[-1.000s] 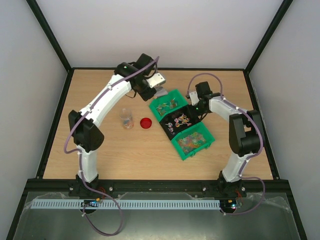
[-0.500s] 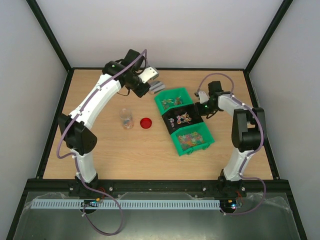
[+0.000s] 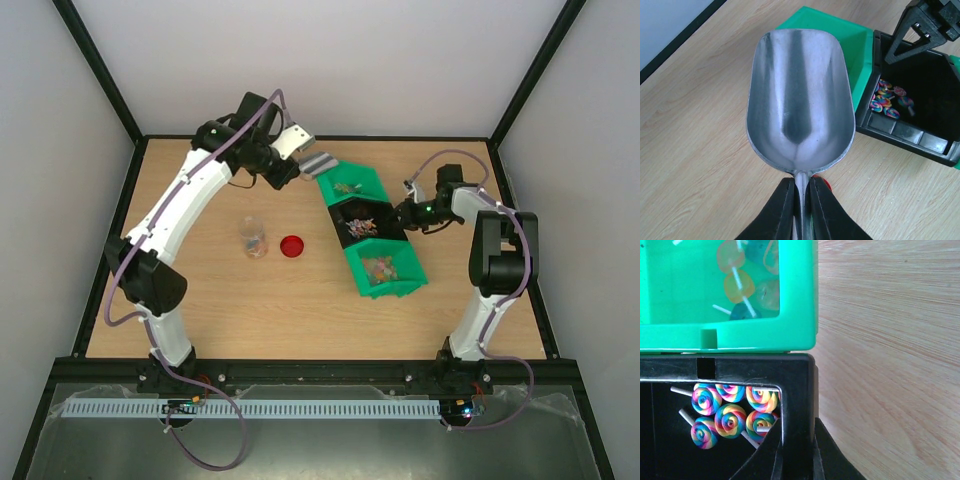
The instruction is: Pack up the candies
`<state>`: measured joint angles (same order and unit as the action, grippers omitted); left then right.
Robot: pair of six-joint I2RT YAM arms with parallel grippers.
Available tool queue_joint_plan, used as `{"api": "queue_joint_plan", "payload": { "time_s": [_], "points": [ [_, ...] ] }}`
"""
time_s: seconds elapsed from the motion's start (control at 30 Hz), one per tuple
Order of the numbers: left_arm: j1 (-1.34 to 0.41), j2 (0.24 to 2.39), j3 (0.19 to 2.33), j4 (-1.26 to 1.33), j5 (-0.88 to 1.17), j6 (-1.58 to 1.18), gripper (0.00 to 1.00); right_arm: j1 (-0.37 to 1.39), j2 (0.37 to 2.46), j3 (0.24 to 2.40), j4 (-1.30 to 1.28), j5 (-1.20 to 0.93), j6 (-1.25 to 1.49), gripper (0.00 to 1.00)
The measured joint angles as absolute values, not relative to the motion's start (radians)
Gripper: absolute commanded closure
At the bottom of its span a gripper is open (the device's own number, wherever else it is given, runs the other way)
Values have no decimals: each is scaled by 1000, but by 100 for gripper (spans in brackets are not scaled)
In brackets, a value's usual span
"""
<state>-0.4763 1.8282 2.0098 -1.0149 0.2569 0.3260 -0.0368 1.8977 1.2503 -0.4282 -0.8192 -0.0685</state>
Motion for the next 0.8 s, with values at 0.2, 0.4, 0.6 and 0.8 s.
{"api": "queue_joint_plan", "payload": {
  "time_s": [0.2,0.4,0.6,0.8],
  "points": [
    [-466,1824,1999,-1007,282,323,98,-49,1901,1250,-433,-897,-68,99],
    [-463,1808,1994,-1005,292,328,98,-53,1886,1230,-427,-857,-69,99],
    [-479,1788,1981,-1018,288,372,98,-52,1759,1161,-445,-671,-106,99],
    [-585,1792,1956,-1069,168,453,98,-41,1705,1140,-448,-569,-150,99]
  ]
}}
